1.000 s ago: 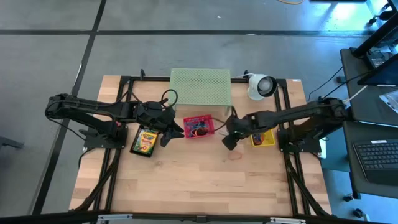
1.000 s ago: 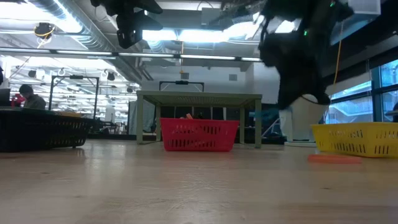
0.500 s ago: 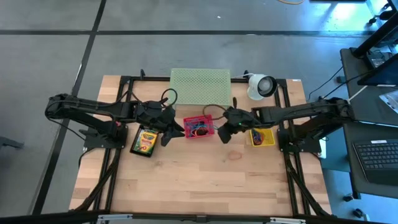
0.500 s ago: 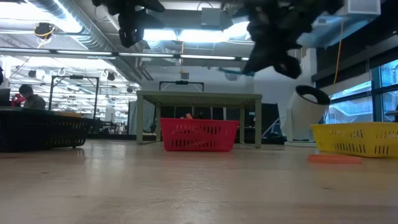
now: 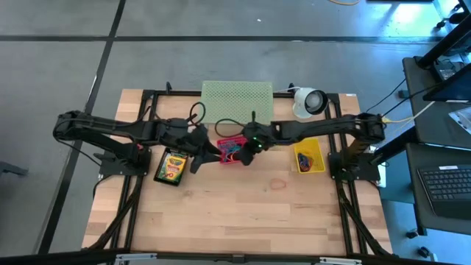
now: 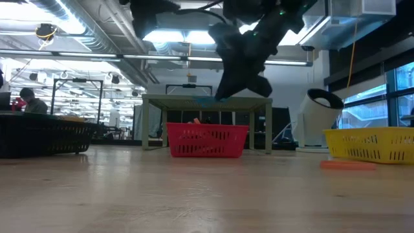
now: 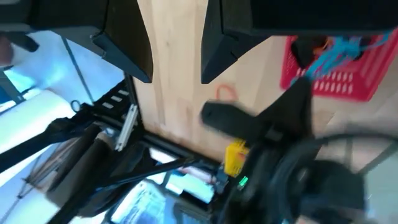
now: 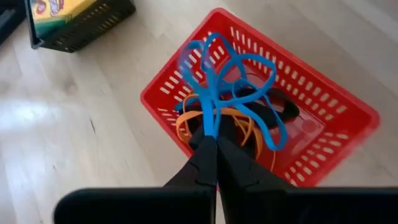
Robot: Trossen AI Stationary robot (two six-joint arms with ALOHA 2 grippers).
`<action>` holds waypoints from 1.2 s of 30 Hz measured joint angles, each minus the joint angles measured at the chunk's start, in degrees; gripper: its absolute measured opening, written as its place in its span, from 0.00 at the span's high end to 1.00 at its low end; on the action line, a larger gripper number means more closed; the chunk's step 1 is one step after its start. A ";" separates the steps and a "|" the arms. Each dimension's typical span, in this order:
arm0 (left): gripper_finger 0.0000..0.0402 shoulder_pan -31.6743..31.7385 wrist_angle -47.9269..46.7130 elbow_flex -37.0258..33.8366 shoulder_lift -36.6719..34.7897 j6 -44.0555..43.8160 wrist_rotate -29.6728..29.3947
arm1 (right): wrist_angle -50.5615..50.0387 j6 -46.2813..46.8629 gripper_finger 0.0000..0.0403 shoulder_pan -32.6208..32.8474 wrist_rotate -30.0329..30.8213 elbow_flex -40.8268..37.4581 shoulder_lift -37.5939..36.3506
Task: Pick & Place Office Desk Supplies
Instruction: Put the blue rubber band into the red bin
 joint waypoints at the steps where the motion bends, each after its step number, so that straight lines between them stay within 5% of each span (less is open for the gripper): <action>1: 0.68 -0.28 0.63 0.02 -0.09 0.44 -0.02 | -0.07 -0.62 1.00 -0.06 -0.05 0.47 0.60; 25: 0.68 -1.10 0.33 0.07 -1.15 0.69 -0.65 | -0.82 -4.26 0.98 -2.26 1.88 1.03 3.22; 36: 0.68 -1.10 0.34 0.02 -1.15 0.52 -0.61 | -0.84 -2.37 0.58 -2.00 2.53 1.03 3.22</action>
